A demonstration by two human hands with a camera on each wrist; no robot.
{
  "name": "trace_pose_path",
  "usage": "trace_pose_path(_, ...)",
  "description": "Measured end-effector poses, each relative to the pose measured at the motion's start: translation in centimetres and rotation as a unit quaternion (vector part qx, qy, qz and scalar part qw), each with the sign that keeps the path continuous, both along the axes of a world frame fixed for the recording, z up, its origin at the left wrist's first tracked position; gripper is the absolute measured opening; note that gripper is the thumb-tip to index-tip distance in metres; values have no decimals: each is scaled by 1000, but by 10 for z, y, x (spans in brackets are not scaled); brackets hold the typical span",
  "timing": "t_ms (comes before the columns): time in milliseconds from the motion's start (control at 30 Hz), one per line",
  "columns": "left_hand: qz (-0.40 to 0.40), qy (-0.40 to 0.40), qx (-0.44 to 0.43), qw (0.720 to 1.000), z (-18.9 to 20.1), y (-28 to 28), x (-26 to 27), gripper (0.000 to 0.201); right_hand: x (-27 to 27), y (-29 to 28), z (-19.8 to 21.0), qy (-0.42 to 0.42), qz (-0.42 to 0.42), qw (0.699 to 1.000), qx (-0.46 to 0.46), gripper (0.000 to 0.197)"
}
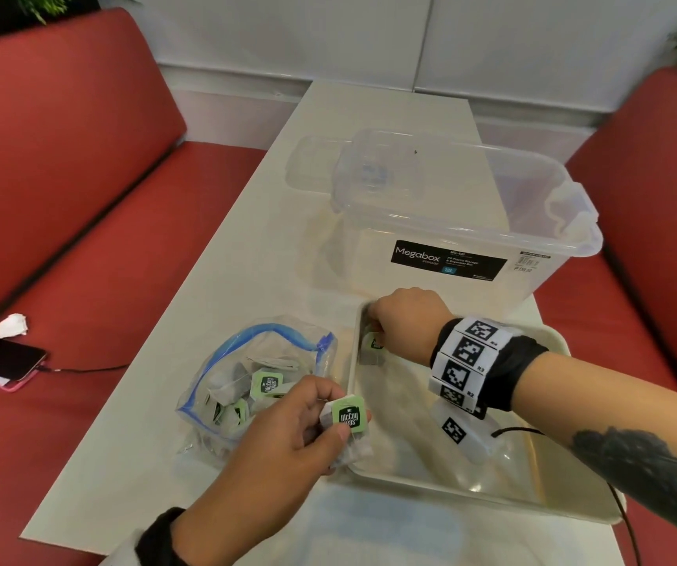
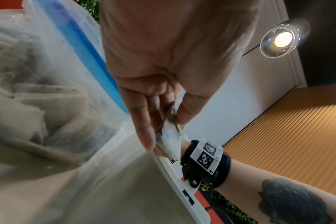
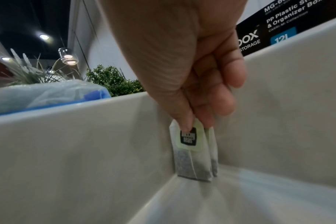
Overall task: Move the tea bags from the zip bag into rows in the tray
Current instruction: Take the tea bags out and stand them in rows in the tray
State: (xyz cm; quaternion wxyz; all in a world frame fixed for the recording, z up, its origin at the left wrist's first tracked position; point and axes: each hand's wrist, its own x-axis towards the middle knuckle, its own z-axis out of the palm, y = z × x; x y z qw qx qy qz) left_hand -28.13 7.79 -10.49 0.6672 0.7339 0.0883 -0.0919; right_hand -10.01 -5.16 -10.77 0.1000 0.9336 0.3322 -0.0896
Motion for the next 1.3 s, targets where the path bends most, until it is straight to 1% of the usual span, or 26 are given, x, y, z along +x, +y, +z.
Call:
trace_pose_path(233, -3, -26, 0, 1000, 2, 0, 1, 14, -1, -7, 1, -2, -22, 1000, 9, 22)
trace_pose_path(300, 10, -54, -9, 998, 6, 0, 2, 15, -2, -11, 3, -6, -31, 999, 11, 22)
trace_pose_path(333, 20, -77, -7, 997, 9, 1, 3, 10, -2, -13, 4, -10, -32, 999, 13, 21)
trace_pose_path(367, 32, -106, 8, 994, 12, 3, 4, 5, -4, -15, 7, -14, -33, 999, 20, 21)
trace_pose_path(433, 57, -168, 71, 982, 17, 8, 8, 9, -7, -18, 15, -23, -36, 998, 52, 22)
trace_pose_path(500, 96, -190, 114, 970, 23, 12, 15, 9, -14, -21, 27, -26, -27, 994, 100, 23)
trace_pose_path(533, 113, -197, 134, 965, 25, 13, 18, 16, -18, -21, 33, -23, -16, 991, 132, 24)
trace_pose_path(600, 133, -196, 161, 958, 28, 15, 23, 28, -30, -21, 48, 22, 8, 976, 217, 26)
trace_pose_path(667, 137, -190, 180, 955, 29, 15, 27, 35, -43, -18, 61, 109, 24, 946, 304, 23)
trace_pose_path(700, 140, -187, 186, 955, 29, 16, 29, 38, -49, -17, 66, 145, 32, 933, 329, 19)
trace_pose_path(733, 141, -182, 184, 956, 29, 16, 30, 39, -54, -14, 69, 164, 42, 926, 336, 17)
trace_pose_path(833, 138, -173, 160, 962, 31, 14, 30, 43, -62, -10, 70, 157, 59, 928, 332, 9)
trace_pose_path(933, 127, -168, 146, 967, 29, 14, 28, 49, -64, -8, 70, 150, 17, 915, 374, 3)
trace_pose_path(967, 119, -161, 145, 969, 29, 15, 28, 47, -64, -8, 70, 158, 0, 905, 394, 3)
trace_pose_path(1033, 104, -152, 137, 973, 26, 16, 28, 34, -64, -8, 70, 176, -20, 886, 428, 13)
trace_pose_path(1067, 98, -154, 133, 974, 25, 17, 27, 28, -64, -8, 71, 177, -24, 884, 433, 15)
trace_pose_path(1233, 90, -176, 150, 969, 26, 15, 24, 21, -69, -11, 74, 141, 2, 903, 405, 7)
trace_pose_path(1300, 85, -174, 150, 970, 27, 14, 24, 19, -69, -12, 72, 121, -4, 909, 398, 5)
